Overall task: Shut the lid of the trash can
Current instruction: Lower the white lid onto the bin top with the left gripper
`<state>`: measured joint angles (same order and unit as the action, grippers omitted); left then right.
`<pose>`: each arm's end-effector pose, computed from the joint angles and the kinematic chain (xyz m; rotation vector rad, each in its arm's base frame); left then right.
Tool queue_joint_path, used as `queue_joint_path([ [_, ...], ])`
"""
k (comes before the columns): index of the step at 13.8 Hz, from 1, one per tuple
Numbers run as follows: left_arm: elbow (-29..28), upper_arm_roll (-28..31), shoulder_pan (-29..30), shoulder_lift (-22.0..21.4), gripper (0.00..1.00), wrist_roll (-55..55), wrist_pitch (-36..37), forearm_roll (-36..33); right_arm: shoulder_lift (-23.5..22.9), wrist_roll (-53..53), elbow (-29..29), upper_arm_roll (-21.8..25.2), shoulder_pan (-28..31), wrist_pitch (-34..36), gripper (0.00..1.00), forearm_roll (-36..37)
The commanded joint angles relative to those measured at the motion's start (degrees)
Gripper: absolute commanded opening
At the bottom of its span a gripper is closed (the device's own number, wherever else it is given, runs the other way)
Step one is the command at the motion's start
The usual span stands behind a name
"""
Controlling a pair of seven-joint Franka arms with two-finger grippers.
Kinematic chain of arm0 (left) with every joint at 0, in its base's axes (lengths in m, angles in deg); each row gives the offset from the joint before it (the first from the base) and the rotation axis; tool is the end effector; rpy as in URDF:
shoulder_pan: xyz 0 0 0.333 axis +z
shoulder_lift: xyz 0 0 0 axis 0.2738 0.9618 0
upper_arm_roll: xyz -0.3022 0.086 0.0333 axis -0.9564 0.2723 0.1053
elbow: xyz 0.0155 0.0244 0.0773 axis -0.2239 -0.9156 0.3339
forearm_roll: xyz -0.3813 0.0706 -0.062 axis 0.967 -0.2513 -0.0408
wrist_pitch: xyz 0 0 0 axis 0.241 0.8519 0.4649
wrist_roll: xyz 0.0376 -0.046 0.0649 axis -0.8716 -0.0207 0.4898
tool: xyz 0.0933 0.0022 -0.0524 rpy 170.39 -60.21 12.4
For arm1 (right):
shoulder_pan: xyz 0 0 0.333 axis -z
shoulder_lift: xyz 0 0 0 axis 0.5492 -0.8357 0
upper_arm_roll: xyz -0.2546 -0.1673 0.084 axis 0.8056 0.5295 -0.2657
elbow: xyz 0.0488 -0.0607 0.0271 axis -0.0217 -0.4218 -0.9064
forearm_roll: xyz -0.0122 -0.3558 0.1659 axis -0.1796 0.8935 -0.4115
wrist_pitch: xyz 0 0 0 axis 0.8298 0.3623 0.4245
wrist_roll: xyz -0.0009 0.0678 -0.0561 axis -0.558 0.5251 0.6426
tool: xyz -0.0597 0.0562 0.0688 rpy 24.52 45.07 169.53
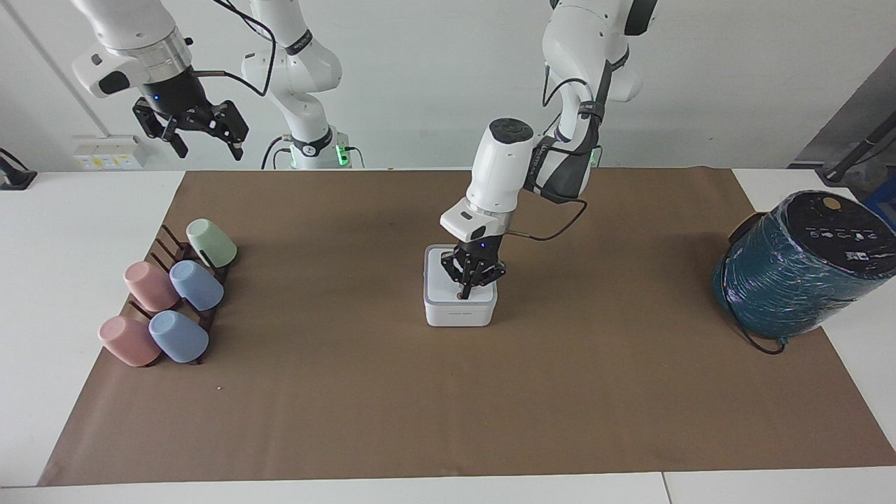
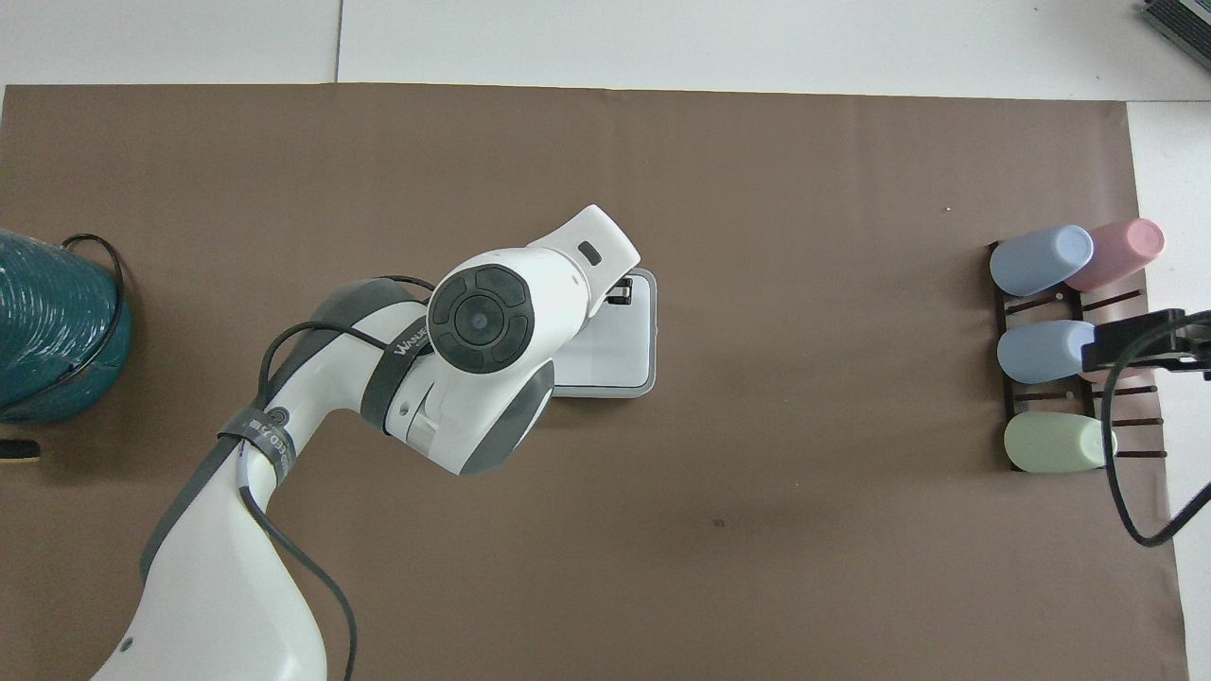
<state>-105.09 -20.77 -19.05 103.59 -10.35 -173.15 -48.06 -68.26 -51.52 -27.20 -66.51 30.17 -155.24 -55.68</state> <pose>0.5478 -0.3978 0.4096 2.9022 -0.2326 0.4715 0.5067 -0.0070 0.6624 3.1340 -0.1389 -0.0524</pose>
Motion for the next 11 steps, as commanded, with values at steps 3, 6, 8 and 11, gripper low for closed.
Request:
queue_joint_path([
  [3, 0.69, -0.08, -0.21, 1.80, 0.00, 0.70, 0.34, -0.25, 0.52, -1.09, -0.08, 0.20, 0.07, 0.91, 1.00, -0.84],
  [6, -1.41, -0.08, -0.74, 1.72, 0.00, 0.61, 0.07, -0.34, 0.52, -1.09, -0.08, 0.20, 0.07, 0.91, 1.00, -0.84],
  [8, -1.33, -0.08, -0.83, 1.54, 0.00, 0.61, 1.56, -0.42, 0.52, -1.09, -0.08, 0.20, 0.07, 0.91, 1.00, -0.84],
  [11, 0.78, 0.01, -0.74, 0.67, 0.00, 0.52, 7.00, -0.43, 0.52, -1.09, -0.08, 0.20, 0.07, 0.91, 1.00, -0.84],
])
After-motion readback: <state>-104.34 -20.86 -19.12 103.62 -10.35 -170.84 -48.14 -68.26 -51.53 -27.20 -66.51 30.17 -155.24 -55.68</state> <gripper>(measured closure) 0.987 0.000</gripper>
